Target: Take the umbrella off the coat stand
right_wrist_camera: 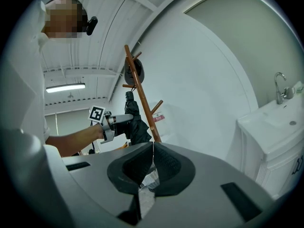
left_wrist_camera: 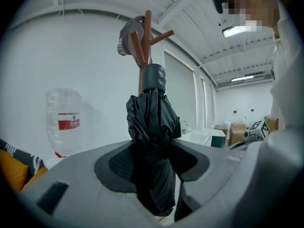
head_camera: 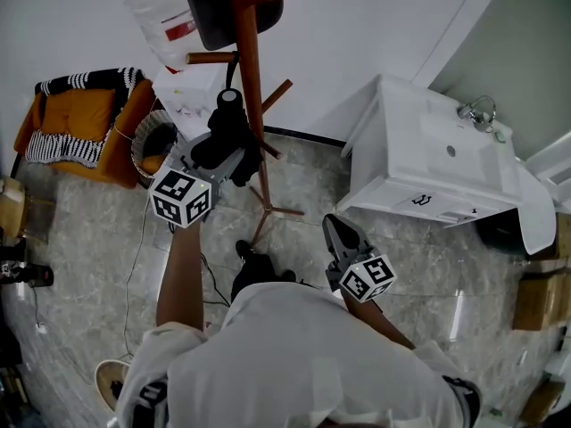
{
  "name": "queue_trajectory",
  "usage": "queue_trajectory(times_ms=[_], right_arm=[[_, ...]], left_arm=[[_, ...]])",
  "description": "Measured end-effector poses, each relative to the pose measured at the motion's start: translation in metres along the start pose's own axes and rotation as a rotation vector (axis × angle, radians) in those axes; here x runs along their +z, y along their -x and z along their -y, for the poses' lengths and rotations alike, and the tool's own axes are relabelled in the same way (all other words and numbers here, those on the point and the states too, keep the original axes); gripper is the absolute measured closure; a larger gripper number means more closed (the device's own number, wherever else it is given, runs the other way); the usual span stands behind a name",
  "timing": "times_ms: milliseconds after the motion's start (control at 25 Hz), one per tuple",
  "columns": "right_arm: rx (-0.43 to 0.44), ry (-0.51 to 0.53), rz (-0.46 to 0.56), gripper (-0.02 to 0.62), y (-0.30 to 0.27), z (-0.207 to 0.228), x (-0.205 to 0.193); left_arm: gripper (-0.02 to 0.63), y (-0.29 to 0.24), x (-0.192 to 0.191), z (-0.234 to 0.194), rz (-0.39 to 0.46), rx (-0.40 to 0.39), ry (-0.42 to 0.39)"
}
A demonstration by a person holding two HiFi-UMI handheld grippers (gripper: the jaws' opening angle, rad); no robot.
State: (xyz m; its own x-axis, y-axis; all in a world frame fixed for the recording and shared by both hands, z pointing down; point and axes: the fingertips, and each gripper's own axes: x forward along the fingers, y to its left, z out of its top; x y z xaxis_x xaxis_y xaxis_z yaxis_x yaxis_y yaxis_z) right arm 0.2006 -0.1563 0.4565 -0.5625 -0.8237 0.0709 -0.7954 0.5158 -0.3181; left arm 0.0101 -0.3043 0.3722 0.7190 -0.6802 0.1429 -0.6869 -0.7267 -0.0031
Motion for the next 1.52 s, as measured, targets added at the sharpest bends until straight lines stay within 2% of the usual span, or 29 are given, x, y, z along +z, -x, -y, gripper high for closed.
queue_trajectory(times_ms=[800,1520], right_arm=[[0.019,-0.001,0.011,0.58,-0.001,-0.007,0.001],[0.038,-0.004,0.002,0.58,-0.006,-0.013,-0.004]], left_arm=[[0.391,0.031,0.025,-0.003,0.068,0.053,-0.01],[0.391,0.064,0.061,-0.003,0.138,0.087,-0.066]])
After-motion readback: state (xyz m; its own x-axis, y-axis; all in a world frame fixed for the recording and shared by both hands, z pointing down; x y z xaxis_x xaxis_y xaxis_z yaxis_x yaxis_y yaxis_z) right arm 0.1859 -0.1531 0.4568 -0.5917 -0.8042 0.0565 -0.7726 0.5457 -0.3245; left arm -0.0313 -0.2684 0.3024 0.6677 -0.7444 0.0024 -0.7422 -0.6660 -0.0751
